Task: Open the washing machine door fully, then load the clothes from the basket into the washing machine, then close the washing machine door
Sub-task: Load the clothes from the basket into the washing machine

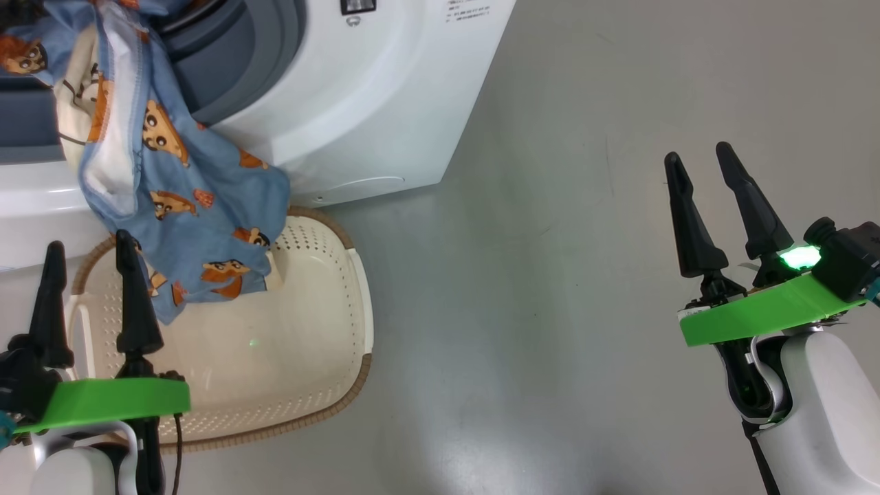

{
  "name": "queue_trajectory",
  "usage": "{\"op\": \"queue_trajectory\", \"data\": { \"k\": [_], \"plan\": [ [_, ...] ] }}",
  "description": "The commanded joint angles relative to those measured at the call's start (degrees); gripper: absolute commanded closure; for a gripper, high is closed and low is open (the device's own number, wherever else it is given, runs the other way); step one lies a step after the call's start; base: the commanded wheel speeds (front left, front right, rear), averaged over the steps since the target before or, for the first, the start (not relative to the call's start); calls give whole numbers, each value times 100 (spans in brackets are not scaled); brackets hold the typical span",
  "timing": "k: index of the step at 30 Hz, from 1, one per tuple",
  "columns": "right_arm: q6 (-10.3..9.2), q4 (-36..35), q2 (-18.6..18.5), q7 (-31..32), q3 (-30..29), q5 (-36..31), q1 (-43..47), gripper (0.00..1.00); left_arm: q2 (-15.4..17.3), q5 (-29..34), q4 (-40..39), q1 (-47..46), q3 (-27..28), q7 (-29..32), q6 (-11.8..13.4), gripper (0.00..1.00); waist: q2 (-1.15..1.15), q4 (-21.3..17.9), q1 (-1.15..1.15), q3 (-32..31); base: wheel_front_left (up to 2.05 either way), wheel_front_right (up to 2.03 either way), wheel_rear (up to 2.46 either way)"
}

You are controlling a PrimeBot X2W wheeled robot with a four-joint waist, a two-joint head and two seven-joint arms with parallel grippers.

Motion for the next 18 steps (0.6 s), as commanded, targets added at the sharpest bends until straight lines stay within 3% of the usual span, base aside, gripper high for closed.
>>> {"op": "queue_trajectory", "data": {
  "k": [1, 8, 18],
  "plan": [
    [9, -147, -63, -68, 103, -52, 196, 0, 62, 43, -169, 53, 175, -29, -8, 0, 0, 1, 0, -11, 0, 0, 0],
    [9, -133, -67, -68, 132, -60, 180, 0, 38, 72, -56, 57, 179, -29, -12, 0, 0, -20, 0, -19, 0, 0, 0],
    [9, -117, -14, -68, 218, -47, 120, 0, 271, 148, 1667, -557, -51, 304, -46, 0, 0, -57, 0, 45, 0, 0, 0]
  ]
}}
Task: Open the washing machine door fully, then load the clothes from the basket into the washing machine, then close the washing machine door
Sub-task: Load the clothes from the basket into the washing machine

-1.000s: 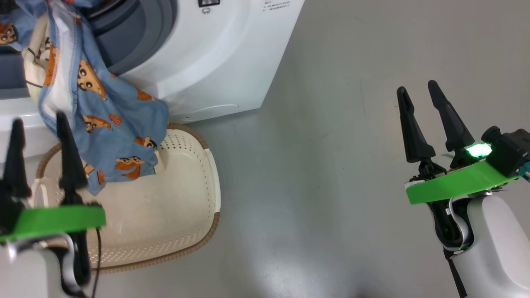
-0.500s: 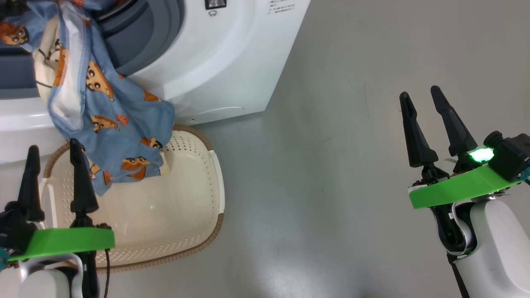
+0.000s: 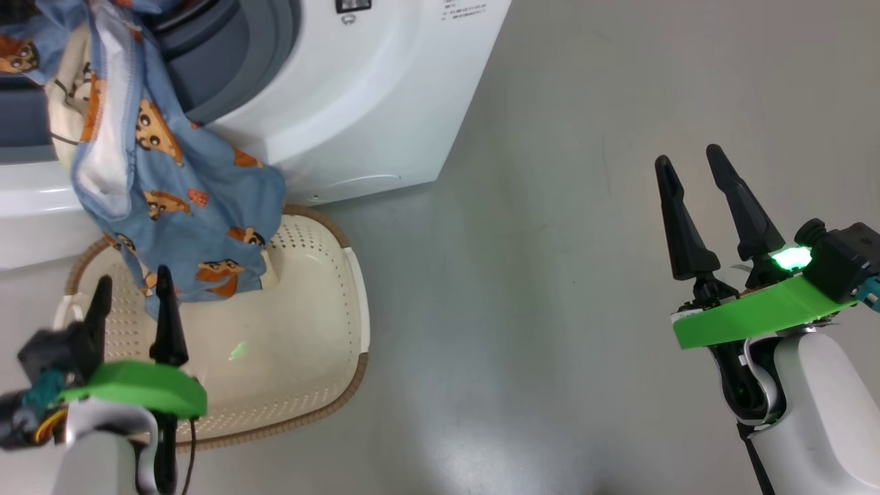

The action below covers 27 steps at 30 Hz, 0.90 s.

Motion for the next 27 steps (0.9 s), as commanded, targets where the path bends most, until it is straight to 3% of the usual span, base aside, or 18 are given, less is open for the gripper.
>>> {"op": "queue_trajectory", "data": {
  "k": [1, 12, 27],
  "plan": [
    [9, -129, -19, -68, 119, -44, 121, 0, 180, 62, 144, -223, 115, 26, -39, 0, 0, -29, 0, 31, 0, 0, 0],
    [9, -137, 55, -68, 177, -13, -8, 0, 690, -277, 2668, -1828, -10, 108, -170, 0, 0, -329, 0, 291, 0, 0, 0],
    [9, -143, 120, -68, 206, 7, -119, 0, 1027, -387, 4424, -3247, -206, -157, -178, 0, 0, -668, 0, 662, 0, 0, 0]
  ]
}}
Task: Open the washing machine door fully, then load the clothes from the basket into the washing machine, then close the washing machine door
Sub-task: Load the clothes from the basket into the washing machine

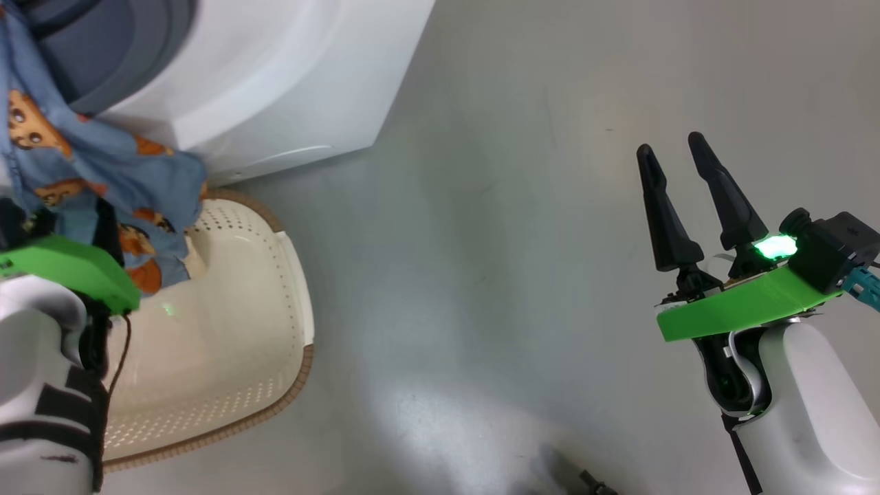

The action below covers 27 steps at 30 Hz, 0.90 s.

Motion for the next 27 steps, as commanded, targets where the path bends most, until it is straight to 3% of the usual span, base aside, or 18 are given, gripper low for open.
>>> {"op": "queue_trajectory", "data": {
  "k": [1, 7, 8, 9, 10, 18, 27],
  "plan": [
    [9, -138, -16, -68, 82, 6, 43, 0, 258, -19, -55, -50, 118, -107, 43, 0, 0, -48, 0, 42, 0, 0, 0],
    [9, -143, -5, -68, 43, -1, 37, 0, 255, -26, -39, -164, 143, -220, 67, 0, 0, -48, 0, 53, 0, 0, 0],
    [9, -139, -2, -68, 37, -3, 36, 0, 255, -32, -72, -174, 157, -223, 68, 35, 0, -36, 0, 55, 0, 0, 0],
    [9, -137, 3, -68, 35, -7, 33, 0, 255, -34, -116, -172, 169, -224, 67, 88, 0, -23, 0, 55, 0, 0, 0],
    [9, -136, 8, -68, 34, -12, 31, 0, 249, -31, -153, -155, 173, -225, 65, 100, 0, -7, 0, 51, 0, 0, 0],
    [9, -110, 10, -68, 57, -22, 28, 0, 171, -39, -390, 96, 137, -227, 16, 100, 0, 123, 0, -58, 0, 0, 0],
    [9, -86, 13, -68, 62, -8, 118, 0, 72, -113, -1822, 1034, 246, -228, -15, 100, 0, 236, 0, -268, 0, 0, 0]
  ]
}}
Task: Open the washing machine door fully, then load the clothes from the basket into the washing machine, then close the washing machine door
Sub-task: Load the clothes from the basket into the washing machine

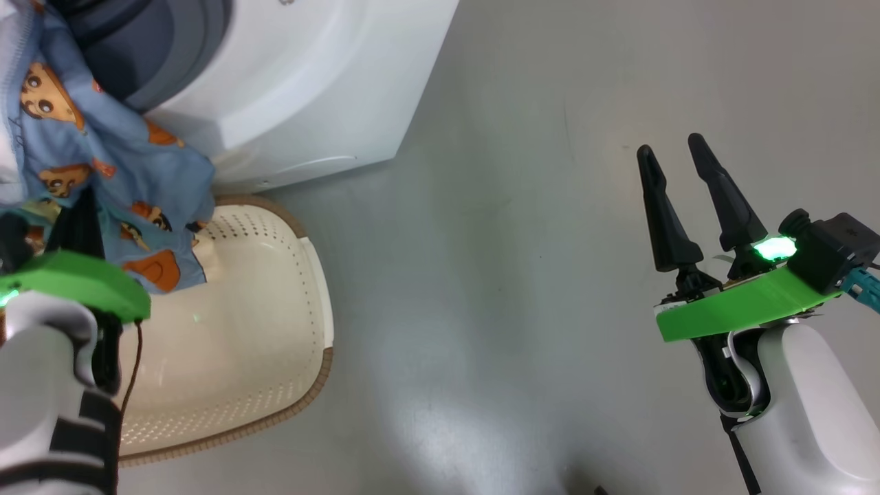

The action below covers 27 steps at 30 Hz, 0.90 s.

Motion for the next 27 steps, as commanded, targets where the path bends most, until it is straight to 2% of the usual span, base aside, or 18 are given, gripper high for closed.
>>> {"op": "queue_trajectory", "data": {
  "k": [1, 3, 11, 17, 22, 27],
  "plan": [
    [9, -95, -14, -68, 94, -5, 123, 0, 185, -68, -533, 406, 233, -58, -11, 100, 0, 32, 0, -82, 0, 0, 0],
    [9, -83, -11, -68, 104, -2, 137, 0, 176, -74, -757, 555, 274, -58, -12, 100, 0, 33, 0, -112, 0, 0, 0],
    [9, -59, -22, -68, 76, 24, 229, 0, -100, -14, -2877, 1614, 621, -59, -3, 100, 0, 94, 0, -244, 0, 0, 0],
    [9, -65, -42, -68, 73, 36, 277, 0, -301, -3, -4125, 1709, 725, -59, 95, 100, 0, 173, 0, -267, 0, 0, 0],
    [9, -67, -55, -68, 89, 48, 279, 0, -218, -56, -4493, 1291, 743, 101, 173, 100, 0, 180, 0, -248, 0, 0, 0],
    [9, -78, -73, -68, 111, 69, 234, 0, 20, -44, -3902, 303, 671, 281, 187, 100, 0, 166, 0, -120, 0, 0, 0]
  ]
}}
